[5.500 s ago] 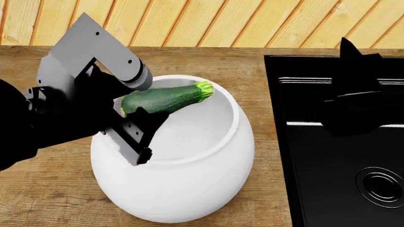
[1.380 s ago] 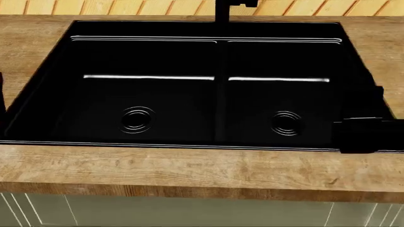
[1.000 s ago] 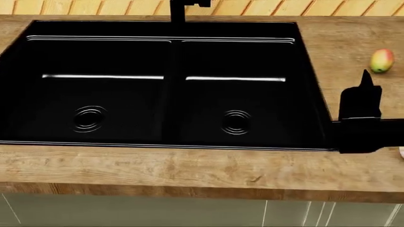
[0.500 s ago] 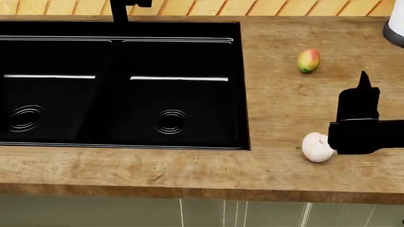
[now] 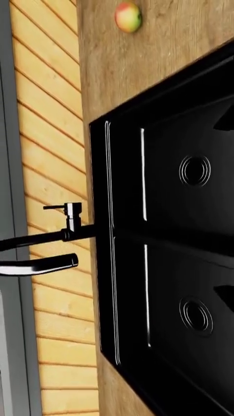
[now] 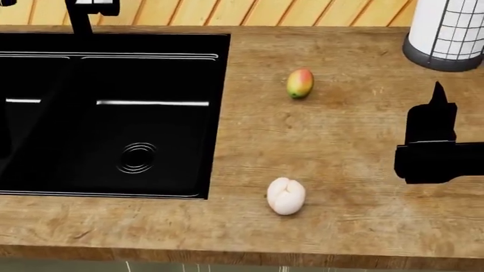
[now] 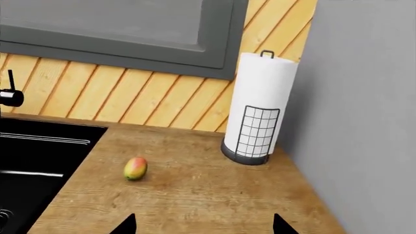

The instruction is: There is a mixed pile of frozen fruits and vegetables on the counter. Locate all the frozen vegetables and place the items in a bowl on the counter. Take all the frozen fruits and defrost them in a running sink.

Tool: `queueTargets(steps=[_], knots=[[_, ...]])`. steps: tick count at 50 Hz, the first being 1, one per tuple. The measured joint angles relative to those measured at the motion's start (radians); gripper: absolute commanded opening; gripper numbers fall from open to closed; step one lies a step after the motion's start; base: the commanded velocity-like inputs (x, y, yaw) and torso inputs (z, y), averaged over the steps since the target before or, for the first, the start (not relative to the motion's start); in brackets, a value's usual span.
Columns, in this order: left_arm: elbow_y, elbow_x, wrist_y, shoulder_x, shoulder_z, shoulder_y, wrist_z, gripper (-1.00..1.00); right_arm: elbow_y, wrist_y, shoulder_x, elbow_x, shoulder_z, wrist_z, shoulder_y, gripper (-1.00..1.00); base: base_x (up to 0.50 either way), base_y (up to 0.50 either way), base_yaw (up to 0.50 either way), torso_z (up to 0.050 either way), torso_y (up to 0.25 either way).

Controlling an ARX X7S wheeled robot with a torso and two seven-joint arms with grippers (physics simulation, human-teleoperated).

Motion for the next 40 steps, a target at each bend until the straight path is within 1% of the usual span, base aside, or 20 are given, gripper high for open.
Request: queueTargets(steps=[15,30,35,40], knots=[[-0.001,0.003,0.003,0.001,0.003,0.0,0.0,1.0,0.0,-0.018,0.001,0.005,0.01,0.006,-0.026,1.0,0.01,-0.01,0.0,0.0,0.0],[-0.003,0.007,0.005,0.0,0.007,0.002,0.004,1.0,-0.004,-0.026,0.002,-0.004,0.01,0.004,-0.041,1.0,0.16,-0.34,0.0,0.0,0.0],[-0.005,0.008,0.006,0.002,0.009,0.001,0.004,1.0,-0.006,-0.027,0.001,-0.009,0.008,0.0,-0.042,1.0,0.32,-0.26,0.0,0.0,0.0],[-0.008,0.011,0.008,0.01,0.013,0.001,0.002,1.0,-0.009,-0.029,0.0,-0.017,0.007,-0.003,-0.044,1.0,0.4,-0.06,0.0,0.0,0.0]])
